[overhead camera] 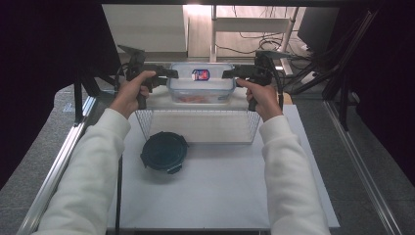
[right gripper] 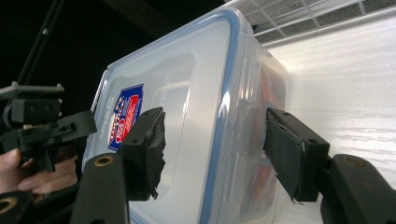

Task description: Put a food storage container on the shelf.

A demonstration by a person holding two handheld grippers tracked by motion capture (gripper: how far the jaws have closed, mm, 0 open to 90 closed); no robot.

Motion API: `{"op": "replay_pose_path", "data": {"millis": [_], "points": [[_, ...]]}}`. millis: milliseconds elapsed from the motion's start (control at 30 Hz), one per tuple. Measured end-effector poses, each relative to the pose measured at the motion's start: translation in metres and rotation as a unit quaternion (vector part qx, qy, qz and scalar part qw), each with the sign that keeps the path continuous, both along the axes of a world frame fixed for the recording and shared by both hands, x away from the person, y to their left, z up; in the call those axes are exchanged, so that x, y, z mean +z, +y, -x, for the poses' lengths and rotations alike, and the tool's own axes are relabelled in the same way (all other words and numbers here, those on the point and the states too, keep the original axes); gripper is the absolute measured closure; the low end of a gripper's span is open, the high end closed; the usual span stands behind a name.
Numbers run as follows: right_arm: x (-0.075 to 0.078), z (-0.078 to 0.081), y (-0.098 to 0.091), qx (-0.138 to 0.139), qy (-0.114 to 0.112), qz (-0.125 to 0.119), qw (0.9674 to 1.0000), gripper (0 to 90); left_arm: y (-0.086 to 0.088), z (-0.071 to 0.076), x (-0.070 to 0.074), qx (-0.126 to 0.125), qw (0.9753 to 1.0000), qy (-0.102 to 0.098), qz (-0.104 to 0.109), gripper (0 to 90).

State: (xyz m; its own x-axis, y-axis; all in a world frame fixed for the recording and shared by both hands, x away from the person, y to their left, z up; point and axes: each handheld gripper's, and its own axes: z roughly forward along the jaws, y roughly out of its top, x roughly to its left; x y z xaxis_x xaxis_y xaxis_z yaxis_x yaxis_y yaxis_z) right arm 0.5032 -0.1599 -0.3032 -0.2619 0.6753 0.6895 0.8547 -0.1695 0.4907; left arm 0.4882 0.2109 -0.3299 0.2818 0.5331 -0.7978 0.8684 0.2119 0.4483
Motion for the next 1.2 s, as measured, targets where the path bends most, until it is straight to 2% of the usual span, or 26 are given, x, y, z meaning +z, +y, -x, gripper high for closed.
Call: {"op": "replay_pose_path", "data": {"millis": [300,333,367,400,433,533,567,633,667,700,733,767,833,967,1067,1100,1133,1200], "points": [[-0.004,0.0,0.003,-0.025,-0.009,-0.002,0.9997,37.6,0.0,-0.001,-0.004,0.008,0.9999,-0.007,0.01,41.0],[-0.004,0.0,0.003,-0.025,-0.008,-0.002,0.9997,36.0,-0.001,0.0,-0.005,0.009,0.9999,-0.01,0.006,40.2],[-0.004,0.001,0.004,-0.03,-0.008,-0.004,0.9995,30.5,-0.003,0.0,-0.004,0.015,0.9998,-0.013,-0.008,36.2],[-0.004,0.002,0.005,-0.036,-0.008,-0.006,0.9993,22.3,-0.004,0.001,-0.003,0.022,0.9993,-0.021,-0.02,29.3],[-0.004,0.003,0.006,-0.047,-0.013,-0.011,0.9988,18.1,-0.006,0.003,-0.002,0.029,0.9988,-0.029,-0.027,23.8],[-0.001,0.012,0.005,-0.072,-0.037,-0.011,0.9966,8.6,-0.006,0.011,0.004,0.051,0.9958,-0.06,-0.046,15.8],[0.001,0.015,0.004,-0.077,-0.047,-0.005,0.9959,6.6,-0.005,0.015,0.008,0.058,0.9938,-0.077,-0.055,14.7],[0.003,0.027,0.003,-0.081,-0.082,0.009,0.9933,6.2,-0.003,0.025,0.013,0.07,0.9889,-0.106,-0.077,13.9],[0.004,0.034,0.003,-0.066,-0.101,0.008,0.9927,5.1,-0.003,0.03,0.014,0.073,0.9869,-0.116,-0.086,14.1],[0.004,0.039,0.004,-0.054,-0.105,0.009,0.993,4.7,-0.002,0.036,0.016,0.071,0.9847,-0.126,-0.097,14.1],[0.005,0.046,0.003,-0.046,-0.119,0.016,0.9918,4.7,-0.002,0.044,0.017,0.067,0.9824,-0.139,-0.105,14.1],[0.005,0.056,0.002,-0.037,-0.136,0.022,0.9898,4.7,-0.002,0.05,0.017,0.062,0.9813,-0.146,-0.108,14.5],[0.006,0.068,-0.001,-0.023,-0.151,0.027,0.9879,5.1,0.0,0.064,0.016,0.05,0.9796,-0.158,-0.114,14.6],[0.001,0.091,-0.013,0.002,-0.174,0.045,0.9838,8.4,0.005,0.09,0.011,0.027,0.9788,-0.171,-0.109,16.4],[-0.006,0.109,-0.023,0.025,-0.187,0.062,0.9802,10.5,0.006,0.113,0.005,0.005,0.9758,-0.183,-0.12,17.6],[-0.008,0.113,-0.025,0.028,-0.19,0.064,0.9794,11.4,0.005,0.124,0.001,-0.006,0.9736,-0.189,-0.129,17.8],[-0.012,0.121,-0.03,0.04,-0.191,0.063,0.9788,13.0,0.004,0.13,-0.003,-0.013,0.9725,-0.19,-0.134,18.1],[-0.018,0.129,-0.034,0.052,-0.192,0.061,0.9782,14.9,0.003,0.14,-0.008,-0.022,0.9718,-0.19,-0.138,18.5]]}}
